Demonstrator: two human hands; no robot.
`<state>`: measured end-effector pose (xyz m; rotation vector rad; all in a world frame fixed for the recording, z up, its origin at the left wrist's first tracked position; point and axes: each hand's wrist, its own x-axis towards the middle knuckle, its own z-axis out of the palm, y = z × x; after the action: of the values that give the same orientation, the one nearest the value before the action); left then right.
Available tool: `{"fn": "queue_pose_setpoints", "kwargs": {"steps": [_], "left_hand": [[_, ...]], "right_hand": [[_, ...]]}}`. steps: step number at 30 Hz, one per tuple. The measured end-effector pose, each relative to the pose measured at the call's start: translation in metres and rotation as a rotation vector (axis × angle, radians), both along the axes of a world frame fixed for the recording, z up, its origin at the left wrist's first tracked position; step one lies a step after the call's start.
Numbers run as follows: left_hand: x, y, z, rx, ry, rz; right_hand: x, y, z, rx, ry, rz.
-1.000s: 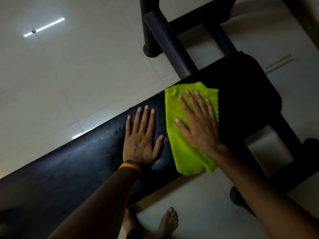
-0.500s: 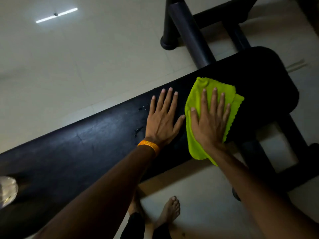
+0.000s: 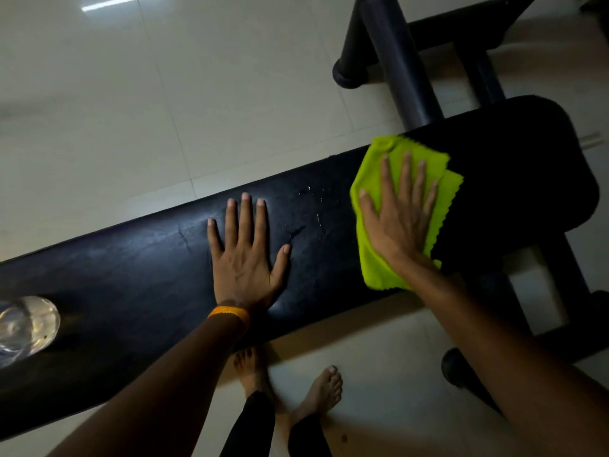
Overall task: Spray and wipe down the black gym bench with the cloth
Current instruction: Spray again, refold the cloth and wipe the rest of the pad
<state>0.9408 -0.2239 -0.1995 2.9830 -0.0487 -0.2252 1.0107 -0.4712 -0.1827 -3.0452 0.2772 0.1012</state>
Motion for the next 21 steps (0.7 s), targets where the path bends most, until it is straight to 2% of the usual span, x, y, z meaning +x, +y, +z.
{"fn": "queue_pose_setpoints", "kwargs": {"steps": [3,5,7,9,11,12,15,18,19,21], "left_hand": [[-0.001,0.002,-0.001,-0.018,-0.01,0.005],[-0.002,0.002,-0.002,-0.023,-0.02,0.003],[-0.002,0.001,-0.002,-0.028,-0.024,-0.002],[-0.001,0.002,-0.003,-0.031,-0.027,0.0],[-0.002,0.002,-0.003,-0.036,-0.035,-0.001],[-0.002,0.002,-0.004,-0.039,-0.04,0.0],[-0.002,0.002,-0.004,-0.042,-0.05,0.0],[-0.003,0.003,-0.006,-0.027,-0.05,-0.006],[-0.003,0.003,-0.006,-0.026,-0.053,-0.008],[-0.003,0.002,-0.007,-0.023,-0.057,-0.006]], "right_hand": [[-0.029,0.001,0.004,-0.013,0.063,0.289],[-0.009,-0.017,0.003,0.001,0.075,0.392],[0.019,-0.031,0.003,-0.023,0.059,0.349],[0.028,-0.025,0.0,-0.025,0.024,0.178],[0.01,0.005,-0.001,-0.032,-0.023,-0.008],[-0.007,0.02,-0.001,-0.027,-0.02,-0.024],[-0.041,0.026,0.002,-0.035,0.044,0.254],[-0.008,-0.012,0.001,-0.013,0.066,0.479],[0.01,-0.023,0.0,-0.013,0.057,0.469],[0.035,-0.029,-0.002,0.0,0.031,0.315]]}}
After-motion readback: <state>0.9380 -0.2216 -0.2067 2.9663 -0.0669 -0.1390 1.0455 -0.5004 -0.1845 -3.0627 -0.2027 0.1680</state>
